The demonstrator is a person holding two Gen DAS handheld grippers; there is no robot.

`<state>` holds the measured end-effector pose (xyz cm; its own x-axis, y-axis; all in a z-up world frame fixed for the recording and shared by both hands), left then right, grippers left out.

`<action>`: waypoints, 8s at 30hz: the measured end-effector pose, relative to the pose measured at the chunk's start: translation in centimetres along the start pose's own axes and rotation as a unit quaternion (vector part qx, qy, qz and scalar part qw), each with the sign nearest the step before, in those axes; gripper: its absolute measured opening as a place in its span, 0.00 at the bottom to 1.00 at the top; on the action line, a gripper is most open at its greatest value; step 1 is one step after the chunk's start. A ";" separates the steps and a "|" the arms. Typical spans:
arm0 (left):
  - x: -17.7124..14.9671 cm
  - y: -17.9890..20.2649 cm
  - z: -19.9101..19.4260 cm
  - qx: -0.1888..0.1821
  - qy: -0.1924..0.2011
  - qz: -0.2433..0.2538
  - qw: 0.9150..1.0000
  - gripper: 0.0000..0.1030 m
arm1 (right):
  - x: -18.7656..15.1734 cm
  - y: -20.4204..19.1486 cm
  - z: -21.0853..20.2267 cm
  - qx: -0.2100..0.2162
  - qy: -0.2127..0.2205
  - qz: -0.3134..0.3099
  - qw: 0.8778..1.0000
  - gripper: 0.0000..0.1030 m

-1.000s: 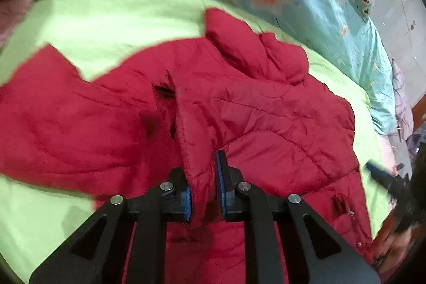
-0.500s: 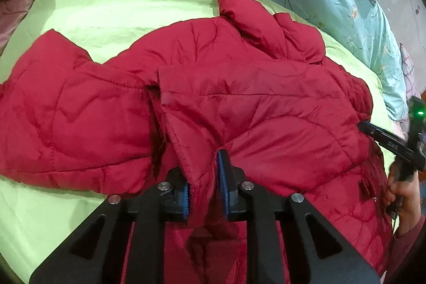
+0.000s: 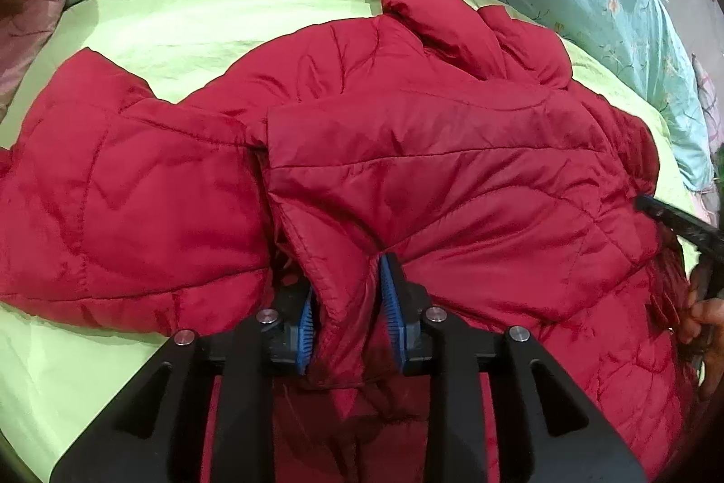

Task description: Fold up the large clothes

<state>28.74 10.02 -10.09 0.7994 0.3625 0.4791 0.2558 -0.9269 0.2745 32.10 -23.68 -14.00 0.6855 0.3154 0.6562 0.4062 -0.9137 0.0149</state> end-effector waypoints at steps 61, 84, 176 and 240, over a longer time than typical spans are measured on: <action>4.6 -22.7 -13.5 -0.036 0.208 -0.302 0.930 0.05 | -7.2 -9.2 -12.0 0.126 0.041 0.011 0.991 0.59; 2.7 3.8 -17.5 -0.120 0.221 -0.007 0.968 0.05 | -6.5 -5.3 -14.4 0.144 0.079 0.064 0.984 0.59; 0.5 3.7 -3.1 -0.044 0.071 0.011 0.996 0.47 | 2.1 -1.3 -5.0 0.038 0.044 0.037 0.998 0.31; -12.3 -6.7 -14.2 0.000 0.041 -0.058 0.998 0.59 | -14.2 -1.0 -15.6 0.053 0.013 0.093 0.994 0.48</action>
<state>9.48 13.19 -5.96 0.7179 0.4732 0.5105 0.3439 -0.8788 0.3309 12.55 -31.28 -11.61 0.7387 0.1357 0.6603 0.3365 -0.9230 -0.1867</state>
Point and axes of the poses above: each gripper's, at about its wrist camera, not at the fingertips, and z roughly the way its jaws point, y to its right, x to its top, the point moved 4 cm from there along z, roughly the way its jaws point, and after that the axes turned 14 degrees about -z, right-handed, at the moved point
